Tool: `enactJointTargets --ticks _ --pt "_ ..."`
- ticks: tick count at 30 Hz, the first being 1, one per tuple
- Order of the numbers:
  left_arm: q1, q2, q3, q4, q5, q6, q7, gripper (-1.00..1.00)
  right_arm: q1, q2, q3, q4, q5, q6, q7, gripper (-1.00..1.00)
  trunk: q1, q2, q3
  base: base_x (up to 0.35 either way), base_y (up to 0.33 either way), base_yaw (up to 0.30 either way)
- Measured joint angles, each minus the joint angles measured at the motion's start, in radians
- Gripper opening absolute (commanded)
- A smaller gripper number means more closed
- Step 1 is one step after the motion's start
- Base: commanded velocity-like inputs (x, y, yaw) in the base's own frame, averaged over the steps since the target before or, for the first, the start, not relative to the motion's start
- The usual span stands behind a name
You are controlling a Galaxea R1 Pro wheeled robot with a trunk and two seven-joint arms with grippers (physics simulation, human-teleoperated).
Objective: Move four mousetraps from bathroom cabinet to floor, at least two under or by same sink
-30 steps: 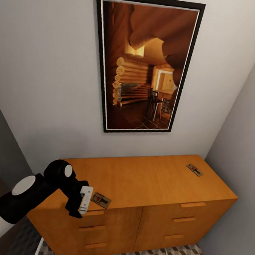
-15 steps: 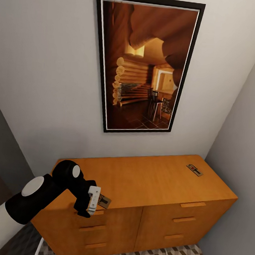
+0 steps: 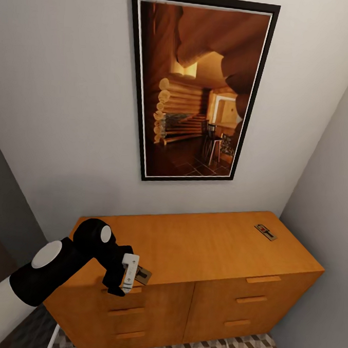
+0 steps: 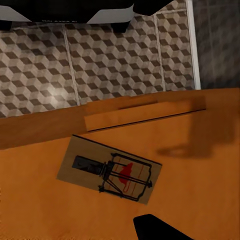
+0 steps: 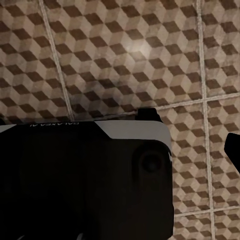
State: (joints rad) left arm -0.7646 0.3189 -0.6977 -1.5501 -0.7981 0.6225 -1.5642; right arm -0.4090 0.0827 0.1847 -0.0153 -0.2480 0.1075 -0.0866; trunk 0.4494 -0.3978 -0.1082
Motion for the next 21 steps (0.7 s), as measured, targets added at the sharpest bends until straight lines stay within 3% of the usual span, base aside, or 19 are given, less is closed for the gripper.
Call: enactJointTargets --ticks 21 --pt "0.000 -0.002 -0.001 0.000 0.000 0.000 0.000 1.00 0.000 0.000 0.000 0.000 0.000 0.000 0.000 1.00 0.000 0.000 0.000 0.009 0.000 0.000"
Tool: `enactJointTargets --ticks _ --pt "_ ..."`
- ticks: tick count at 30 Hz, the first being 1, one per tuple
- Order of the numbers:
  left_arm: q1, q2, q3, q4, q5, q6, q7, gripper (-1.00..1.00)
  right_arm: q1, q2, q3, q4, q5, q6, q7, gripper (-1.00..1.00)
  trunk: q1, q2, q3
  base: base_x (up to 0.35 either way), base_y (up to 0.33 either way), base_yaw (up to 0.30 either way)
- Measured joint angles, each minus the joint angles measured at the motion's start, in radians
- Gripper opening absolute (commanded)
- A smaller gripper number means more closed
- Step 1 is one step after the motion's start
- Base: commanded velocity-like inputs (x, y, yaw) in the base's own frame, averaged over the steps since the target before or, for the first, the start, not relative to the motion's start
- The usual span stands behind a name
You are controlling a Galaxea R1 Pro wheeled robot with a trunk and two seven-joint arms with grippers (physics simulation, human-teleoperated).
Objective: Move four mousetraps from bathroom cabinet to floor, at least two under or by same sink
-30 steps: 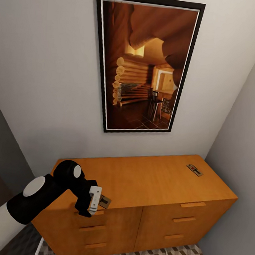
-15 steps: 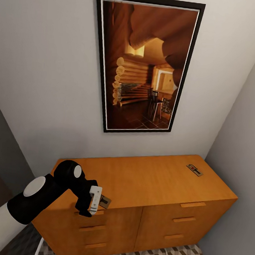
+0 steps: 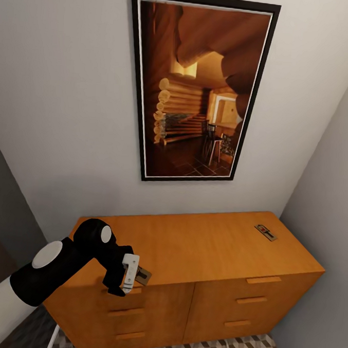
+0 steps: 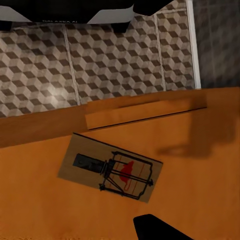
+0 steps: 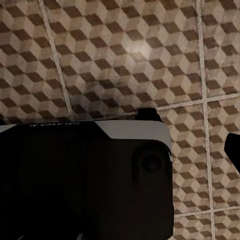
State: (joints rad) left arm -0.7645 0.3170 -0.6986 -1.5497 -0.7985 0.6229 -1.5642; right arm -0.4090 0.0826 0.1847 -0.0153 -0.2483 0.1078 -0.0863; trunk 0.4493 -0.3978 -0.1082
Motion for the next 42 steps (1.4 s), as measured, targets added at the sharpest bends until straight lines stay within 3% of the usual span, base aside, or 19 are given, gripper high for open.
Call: enactJointTargets --ticks 30,42 --pt "0.000 0.003 -0.003 0.000 -0.003 -0.003 0.000 1.00 0.005 0.000 0.000 0.000 0.000 -0.001 0.000 1.00 0.000 0.000 0.000 0.009 0.001 0.000" --pt "0.000 0.000 -0.004 0.000 -0.003 -0.003 0.000 1.00 0.006 0.000 0.000 0.000 0.000 -0.001 0.000 1.00 0.000 0.000 0.000 0.148 0.071 0.000"
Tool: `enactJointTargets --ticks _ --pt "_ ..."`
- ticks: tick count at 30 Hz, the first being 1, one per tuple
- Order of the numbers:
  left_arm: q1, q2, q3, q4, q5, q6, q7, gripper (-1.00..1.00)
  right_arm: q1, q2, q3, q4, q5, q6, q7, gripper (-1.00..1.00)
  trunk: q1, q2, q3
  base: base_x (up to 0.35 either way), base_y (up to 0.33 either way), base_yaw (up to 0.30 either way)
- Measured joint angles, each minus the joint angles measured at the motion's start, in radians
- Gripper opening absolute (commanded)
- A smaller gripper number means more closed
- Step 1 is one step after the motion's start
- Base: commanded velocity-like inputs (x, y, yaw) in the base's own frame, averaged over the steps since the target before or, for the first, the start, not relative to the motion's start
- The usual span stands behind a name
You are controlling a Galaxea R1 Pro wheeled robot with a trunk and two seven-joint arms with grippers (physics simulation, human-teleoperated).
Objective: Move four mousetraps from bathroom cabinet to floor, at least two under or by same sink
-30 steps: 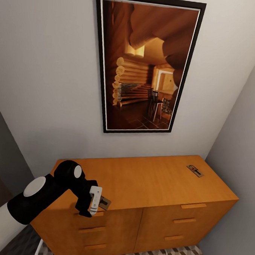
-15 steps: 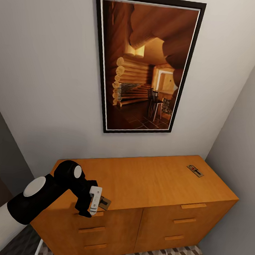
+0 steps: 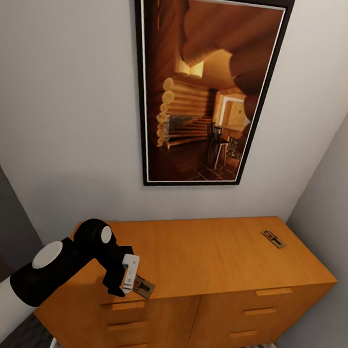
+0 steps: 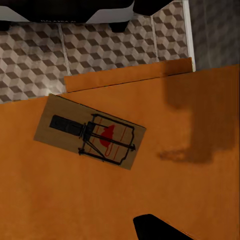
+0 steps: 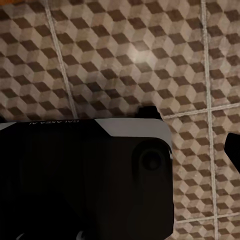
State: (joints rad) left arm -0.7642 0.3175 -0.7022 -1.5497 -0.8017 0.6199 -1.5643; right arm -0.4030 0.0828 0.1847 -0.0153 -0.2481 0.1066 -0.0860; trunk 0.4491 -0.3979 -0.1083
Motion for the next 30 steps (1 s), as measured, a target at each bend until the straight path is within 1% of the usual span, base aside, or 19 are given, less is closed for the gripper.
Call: enactJointTargets --ticks 5,13,20,22,23,25,26,30 --pt "0.000 0.000 -0.001 0.001 0.000 0.000 0.000 1.00 0.000 0.000 0.000 0.000 0.000 0.000 0.000 1.00 0.000 0.000 0.000 0.125 0.046 0.000" --pt "0.000 0.001 -0.004 0.001 0.000 0.000 0.000 1.00 0.000 0.000 0.000 0.000 -0.001 0.000 0.000 1.00 0.000 0.000 0.000 0.032 0.010 0.000" --pt "0.000 0.001 -0.017 0.002 0.000 -0.001 0.000 1.00 0.000 0.000 0.000 0.000 0.000 0.000 0.000 1.00 0.000 0.000 0.000 0.005 0.001 0.000" --pt "0.000 0.001 -0.029 0.002 0.000 -0.001 0.000 1.00 0.000 0.000 0.000 -0.001 0.000 0.000 0.000 1.00 0.000 0.000 0.000 0.001 0.000 0.000" --pt "0.000 0.001 -0.047 0.003 0.000 -0.001 0.000 1.00 0.000 0.000 0.000 0.000 0.000 0.000 0.000 1.00 0.000 0.000 0.000 0.000 0.000 0.000" --pt "0.000 0.001 -0.071 0.003 0.001 -0.001 0.000 1.00 0.000 0.000 0.000 -0.001 0.000 0.000 0.000 1.00 0.000 0.000 0.000 0.000 0.000 0.000" --pt "0.000 0.001 -0.096 0.003 0.001 -0.001 0.000 1.00 0.000 0.000 0.000 0.000 -0.001 0.000 0.000 1.00 0.000 0.000 0.000 0.000 0.000 0.000" --pt "0.000 0.000 -0.134 0.004 0.001 0.000 0.000 1.00 0.000 0.000 0.000 0.000 0.000 0.000 0.000 1.00 0.000 0.000 0.000 0.000 0.000 0.000"
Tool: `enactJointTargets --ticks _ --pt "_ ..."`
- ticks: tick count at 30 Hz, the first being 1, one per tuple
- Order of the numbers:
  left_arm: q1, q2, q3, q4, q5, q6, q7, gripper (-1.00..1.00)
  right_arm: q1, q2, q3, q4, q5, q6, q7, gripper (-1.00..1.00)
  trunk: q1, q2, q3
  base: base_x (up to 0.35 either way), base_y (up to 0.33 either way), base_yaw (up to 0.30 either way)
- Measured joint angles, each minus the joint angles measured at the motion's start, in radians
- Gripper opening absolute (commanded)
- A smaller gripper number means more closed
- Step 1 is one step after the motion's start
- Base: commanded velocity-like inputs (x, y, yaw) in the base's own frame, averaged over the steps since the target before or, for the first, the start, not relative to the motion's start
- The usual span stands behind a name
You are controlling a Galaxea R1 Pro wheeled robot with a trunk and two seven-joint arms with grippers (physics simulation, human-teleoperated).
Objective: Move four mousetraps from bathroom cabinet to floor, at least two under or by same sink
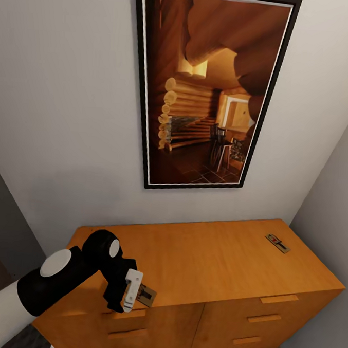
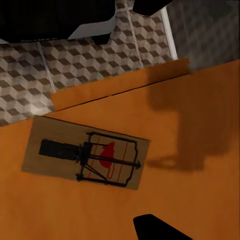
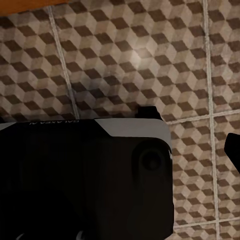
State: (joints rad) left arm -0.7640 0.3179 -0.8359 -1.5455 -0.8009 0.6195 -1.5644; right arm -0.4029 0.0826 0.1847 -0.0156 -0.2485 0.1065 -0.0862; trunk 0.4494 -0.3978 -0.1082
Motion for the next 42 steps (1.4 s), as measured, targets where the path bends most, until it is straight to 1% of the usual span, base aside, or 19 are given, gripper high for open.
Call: enactJointTargets --ticks 4,12,42 --pt "0.000 -0.003 -0.018 -0.001 -0.001 0.000 0.000 1.00 0.000 0.000 0.000 0.000 0.000 0.000 0.000 1.00 0.000 0.000 0.000 0.000 0.000 0.000" --pt "0.000 -0.010 -0.027 0.000 0.000 0.000 0.000 1.00 0.000 0.000 0.000 0.000 0.001 0.000 0.000 1.00 0.000 0.000 0.000 0.000 0.000 0.000" --pt "-0.001 -0.012 -0.027 -0.001 -0.001 0.000 0.000 1.00 0.004 -0.001 0.000 0.000 0.000 -0.001 0.000 1.00 0.000 0.000 0.000 0.000 0.000 0.000"
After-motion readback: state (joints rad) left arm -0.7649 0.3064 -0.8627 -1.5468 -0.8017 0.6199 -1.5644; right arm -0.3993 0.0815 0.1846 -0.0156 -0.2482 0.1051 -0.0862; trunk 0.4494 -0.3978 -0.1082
